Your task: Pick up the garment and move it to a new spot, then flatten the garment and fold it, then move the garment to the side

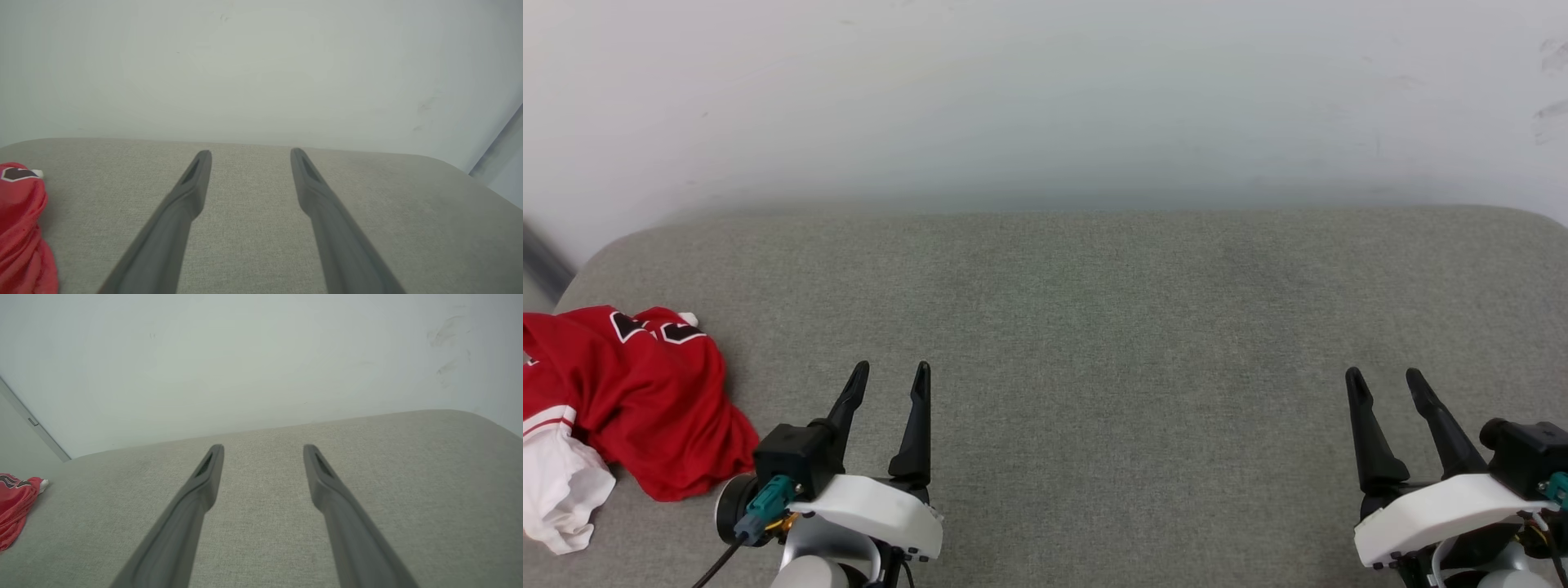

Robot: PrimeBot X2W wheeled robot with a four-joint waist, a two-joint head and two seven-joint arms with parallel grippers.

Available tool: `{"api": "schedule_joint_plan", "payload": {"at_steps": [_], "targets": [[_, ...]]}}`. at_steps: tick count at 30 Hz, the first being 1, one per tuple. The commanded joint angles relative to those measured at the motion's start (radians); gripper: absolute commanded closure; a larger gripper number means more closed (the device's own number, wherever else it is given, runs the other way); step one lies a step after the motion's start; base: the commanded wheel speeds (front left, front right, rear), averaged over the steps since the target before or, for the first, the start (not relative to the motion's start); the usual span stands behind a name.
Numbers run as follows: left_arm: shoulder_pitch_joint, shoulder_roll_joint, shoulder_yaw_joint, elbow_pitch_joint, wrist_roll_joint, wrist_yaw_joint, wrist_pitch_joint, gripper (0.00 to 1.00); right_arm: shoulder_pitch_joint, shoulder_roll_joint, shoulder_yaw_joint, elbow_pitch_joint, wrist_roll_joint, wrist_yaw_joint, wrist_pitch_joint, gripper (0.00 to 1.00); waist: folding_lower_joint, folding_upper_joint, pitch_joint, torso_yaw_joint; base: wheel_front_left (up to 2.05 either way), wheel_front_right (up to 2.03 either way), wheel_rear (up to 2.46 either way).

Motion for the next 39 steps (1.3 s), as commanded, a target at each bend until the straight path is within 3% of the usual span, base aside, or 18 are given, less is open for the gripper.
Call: {"api": "schedule_joint_plan", "payload": {"at_steps": [1,39], "targets": [[-0.016,0.005,-0.005,-0.003,0.027,0.005,-0.01,0.0,0.007,0.003,-0.002,-0.014,-0.026,0.0,-0.004,0.0,0.0,0.0,0.001,0.001,0.0,0.0,0.0],[-0.021,-0.028,0.006,0.05,0.212,0.013,-0.084,0.0,0.035,0.024,-0.021,-0.039,-0.264,0.0,-0.022,0.0,0.0,0.0,-0.004,0.041,0.0,0.0,0.0]]}}
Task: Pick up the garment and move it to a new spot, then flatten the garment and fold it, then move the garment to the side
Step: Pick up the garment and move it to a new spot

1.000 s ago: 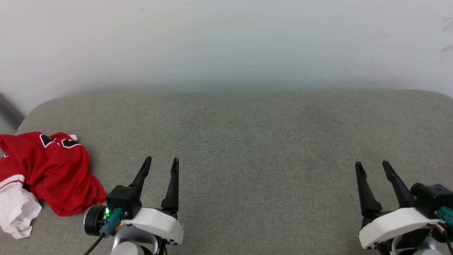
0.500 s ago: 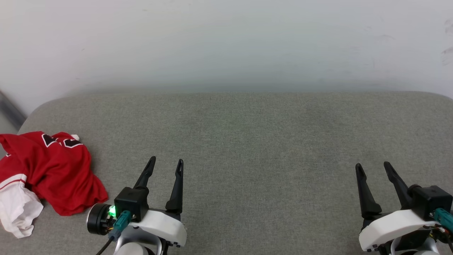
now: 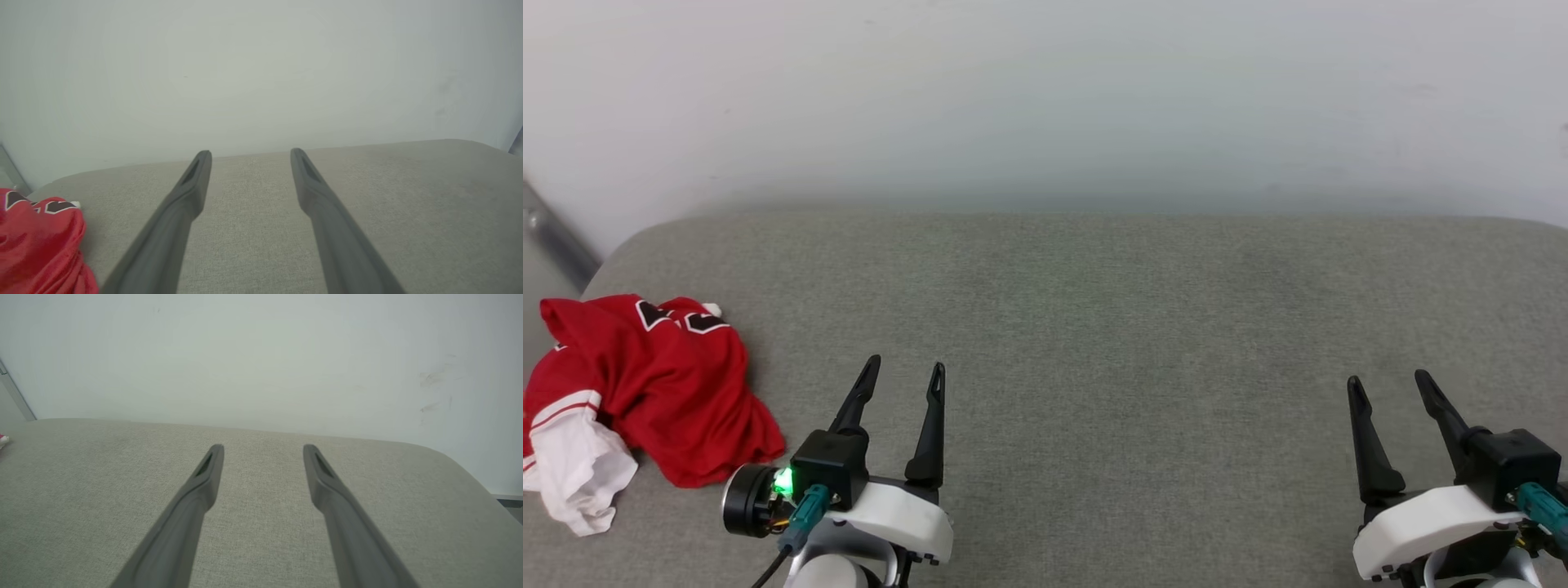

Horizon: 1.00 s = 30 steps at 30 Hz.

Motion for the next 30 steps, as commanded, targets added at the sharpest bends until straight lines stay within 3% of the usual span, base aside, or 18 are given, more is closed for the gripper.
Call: {"api": "schedule_joint_plan", "payload": {"at_steps": [1,5,21,30], "targets": [[-0.009,-0.007,0.012,0.008,-0.001,0.007,-0.007,0.0,0.012,0.005,0.0,-0.003,-0.011,0.0,-0.006,0.0,0.0,-0.0001,0.0,0.021,0.0,0.0,0.0],[-0.012,-0.013,0.023,0.014,-0.015,0.011,-0.006,0.0,0.01,0.005,0.005,-0.005,-0.008,0.0,-0.007,0.0,0.0,-0.0001,0.002,0.057,0.0,0.0,0.0],[-0.028,-0.013,0.102,0.066,-0.032,0.023,-0.006,0.0,-0.036,0.005,0.066,-0.02,-0.001,0.0,-0.01,0.0,0.0,-0.0001,0.016,0.358,0.0,0.0,0.0],[-0.009,-0.019,0.141,0.06,-0.04,0.017,-0.006,0.0,-0.053,-0.001,0.104,-0.027,0.003,0.0,-0.005,0.0,0.0,-0.0001,0.023,0.444,0.0,0.0,0.0]]}}
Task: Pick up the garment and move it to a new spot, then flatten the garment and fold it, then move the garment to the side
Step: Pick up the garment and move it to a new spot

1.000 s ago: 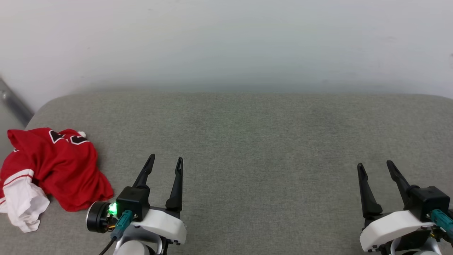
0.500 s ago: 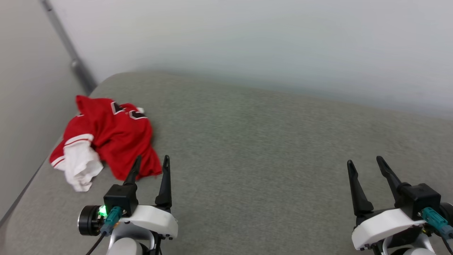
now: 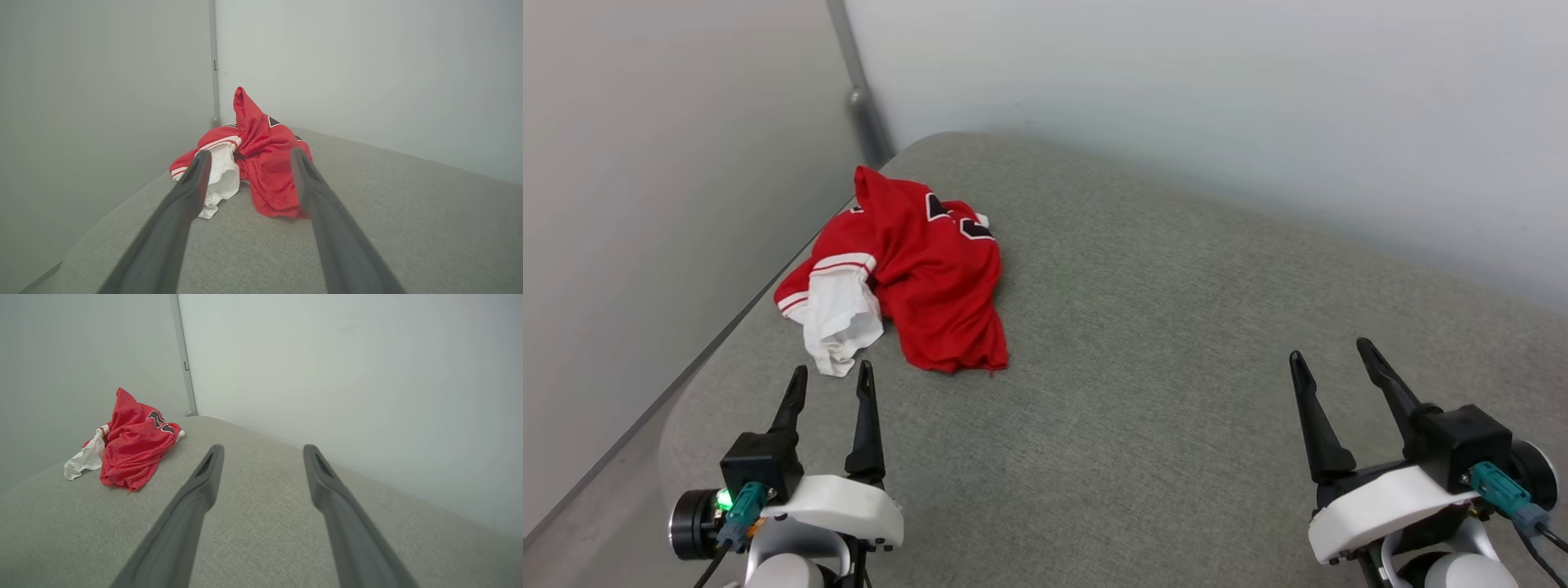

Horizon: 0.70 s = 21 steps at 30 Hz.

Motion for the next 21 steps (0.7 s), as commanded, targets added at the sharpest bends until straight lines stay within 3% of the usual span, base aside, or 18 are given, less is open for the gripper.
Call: {"api": "schedule_joint_plan", "payload": {"at_steps": [1,13,21], "targets": [[0.009,0.0,0.006,-0.002,0.002,-0.002,-0.003,0.0,-0.008,-0.002,0.005,-0.006,0.003,0.0,0.004,0.0,0.0,0.0,0.004,0.016,0.0,0.0,0.0],[-0.062,0.004,0.033,0.018,0.008,-0.01,-0.003,0.0,-0.025,-0.004,0.022,-0.017,-0.006,0.0,0.012,0.0,0.0,0.0,0.037,-0.003,0.0,0.0,0.0],[-0.343,0.07,0.07,0.094,-0.031,-0.034,0.064,0.0,-0.076,-0.029,0.038,-0.042,-0.005,0.0,0.032,0.0,0.0,0.0,0.123,-0.085,0.0,0.0,0.0]]}}
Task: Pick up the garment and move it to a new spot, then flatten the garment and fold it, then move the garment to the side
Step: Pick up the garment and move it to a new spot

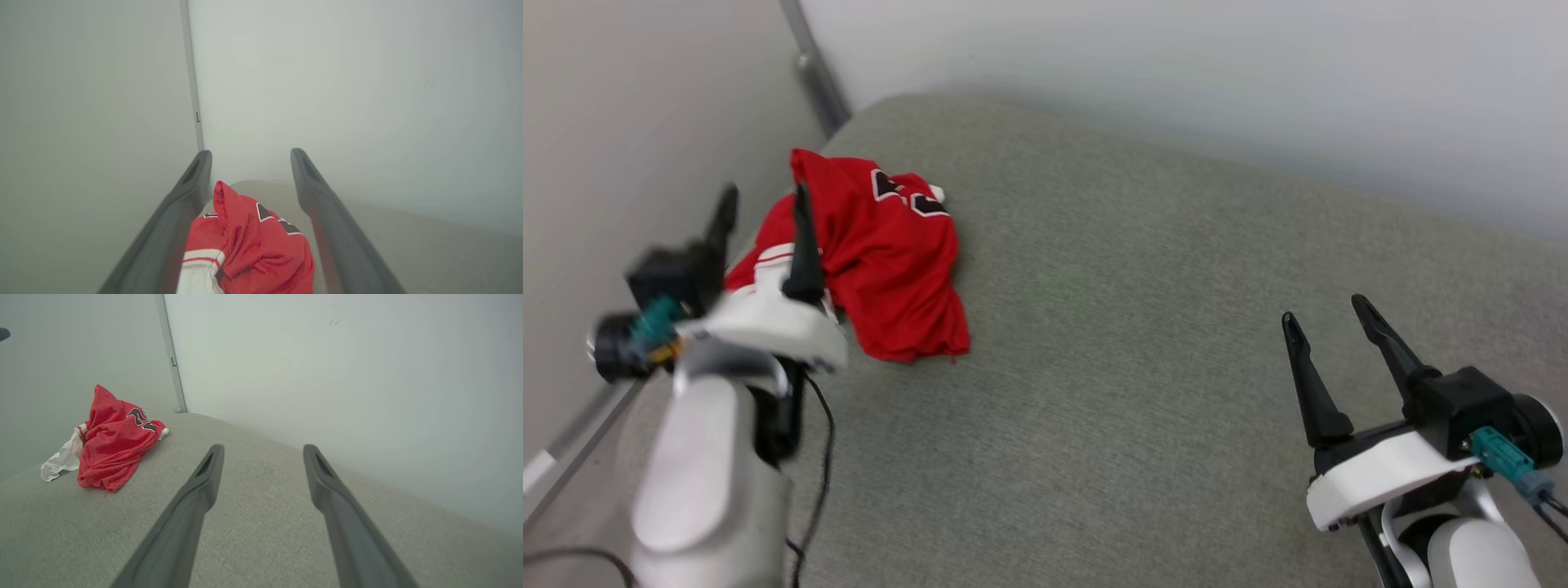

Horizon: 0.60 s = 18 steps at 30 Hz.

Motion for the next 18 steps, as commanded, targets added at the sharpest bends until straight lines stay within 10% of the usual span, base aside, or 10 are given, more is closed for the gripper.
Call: {"api": "schedule_joint_plan", "payload": {"at_steps": [1,18], "targets": [[-0.076,0.027,0.014,0.023,-0.017,-0.013,0.034,0.0,-0.02,-0.012,0.002,-0.007,0.004,0.0,0.003,0.0,-0.0001,0.0,0.05,-0.05,0.0,0.0,0.0],[-0.381,0.307,0.052,0.313,-0.222,-0.097,0.743,0.0,-0.131,-0.037,0.023,-0.016,0.016,0.0,-0.01,0.0,-0.0001,0.0,0.292,-0.217,0.0,0.0,0.0]]}}
